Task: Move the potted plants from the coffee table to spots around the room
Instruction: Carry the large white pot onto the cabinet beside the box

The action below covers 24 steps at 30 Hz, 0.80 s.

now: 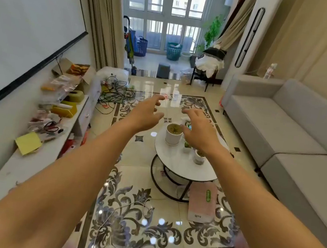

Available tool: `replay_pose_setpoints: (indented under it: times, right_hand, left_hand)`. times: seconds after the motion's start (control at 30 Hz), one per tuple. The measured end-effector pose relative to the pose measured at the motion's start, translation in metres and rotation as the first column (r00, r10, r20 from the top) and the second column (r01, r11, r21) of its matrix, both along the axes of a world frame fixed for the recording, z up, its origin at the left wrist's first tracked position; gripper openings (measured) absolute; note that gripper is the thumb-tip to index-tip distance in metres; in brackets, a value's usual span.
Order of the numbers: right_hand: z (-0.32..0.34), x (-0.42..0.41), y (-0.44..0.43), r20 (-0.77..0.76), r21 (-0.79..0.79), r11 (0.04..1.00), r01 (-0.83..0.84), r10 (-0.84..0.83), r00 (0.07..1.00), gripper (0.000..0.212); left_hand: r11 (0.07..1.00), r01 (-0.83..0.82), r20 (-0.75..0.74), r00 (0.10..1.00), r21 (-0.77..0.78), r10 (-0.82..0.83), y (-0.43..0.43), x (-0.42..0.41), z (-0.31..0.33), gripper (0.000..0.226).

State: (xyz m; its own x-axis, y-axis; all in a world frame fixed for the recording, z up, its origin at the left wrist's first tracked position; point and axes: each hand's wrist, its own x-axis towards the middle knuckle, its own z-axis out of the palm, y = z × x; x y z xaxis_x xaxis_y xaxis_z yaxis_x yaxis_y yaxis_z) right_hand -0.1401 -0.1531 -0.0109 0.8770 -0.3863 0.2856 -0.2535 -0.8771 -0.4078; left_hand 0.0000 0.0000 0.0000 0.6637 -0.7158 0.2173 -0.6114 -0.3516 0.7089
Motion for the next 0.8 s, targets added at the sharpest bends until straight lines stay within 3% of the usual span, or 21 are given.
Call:
replay_pose_setpoints:
  times: [0.37,0.63,0.8]
  right_hand:
    - [-0.053,0.167,-0.074,-0.167,0.18,0.97,0.165,-0.135,0.977,0.052]
    - [-0.078,0.247,-0.148,-0.205,0.291,0.918,0.271,-0.216,0.954,0.049]
    - [-0.105,0.289,-0.219,-0.278,0.327,0.911,0.251,-0.162,0.947,0.055]
  left_hand:
    - [0.983,0.092,-0.163,0.985,0.161,-0.066,-0.077,0.185,-0.063,0.034]
    - [0.978,0.116,-0.289,0.955,0.175,-0.062,-0.164,0.284,-0.085,0.046]
    - [0.964,0.145,-0.326,0.943,0.222,-0.067,-0.232,0.335,-0.106,0.045]
